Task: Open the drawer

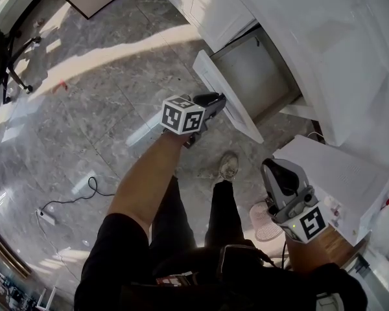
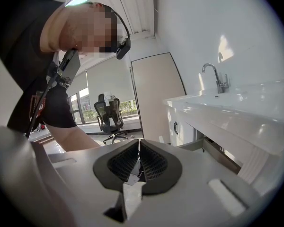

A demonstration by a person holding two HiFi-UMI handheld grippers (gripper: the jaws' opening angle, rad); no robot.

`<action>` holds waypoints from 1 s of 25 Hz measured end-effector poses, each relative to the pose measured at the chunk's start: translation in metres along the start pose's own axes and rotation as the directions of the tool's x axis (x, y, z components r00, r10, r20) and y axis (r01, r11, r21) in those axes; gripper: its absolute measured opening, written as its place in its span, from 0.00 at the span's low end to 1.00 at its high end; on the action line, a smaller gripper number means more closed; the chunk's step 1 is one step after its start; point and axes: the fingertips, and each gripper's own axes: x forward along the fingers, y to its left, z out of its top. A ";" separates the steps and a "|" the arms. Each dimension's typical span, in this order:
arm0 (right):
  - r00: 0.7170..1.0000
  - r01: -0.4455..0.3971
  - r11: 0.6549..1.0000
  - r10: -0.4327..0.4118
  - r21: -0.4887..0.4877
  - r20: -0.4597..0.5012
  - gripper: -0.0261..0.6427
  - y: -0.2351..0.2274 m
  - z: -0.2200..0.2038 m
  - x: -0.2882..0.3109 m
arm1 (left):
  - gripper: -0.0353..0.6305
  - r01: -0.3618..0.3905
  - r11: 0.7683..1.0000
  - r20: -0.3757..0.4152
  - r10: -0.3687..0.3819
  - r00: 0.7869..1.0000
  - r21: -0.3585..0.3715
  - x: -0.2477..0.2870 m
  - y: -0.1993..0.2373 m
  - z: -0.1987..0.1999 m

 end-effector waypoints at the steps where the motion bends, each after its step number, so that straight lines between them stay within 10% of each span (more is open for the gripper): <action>1: 1.000 -0.001 1.000 0.001 -0.001 0.001 0.04 0.002 0.001 0.001 | 0.24 0.001 1.000 0.003 -0.001 1.000 -0.003 -0.003 0.000 -0.001; 25: 1.000 -0.001 1.000 0.001 -0.018 0.001 0.04 0.005 0.008 0.004 | 0.24 0.010 1.000 -0.003 -0.010 1.000 -0.021 -0.010 0.002 -0.005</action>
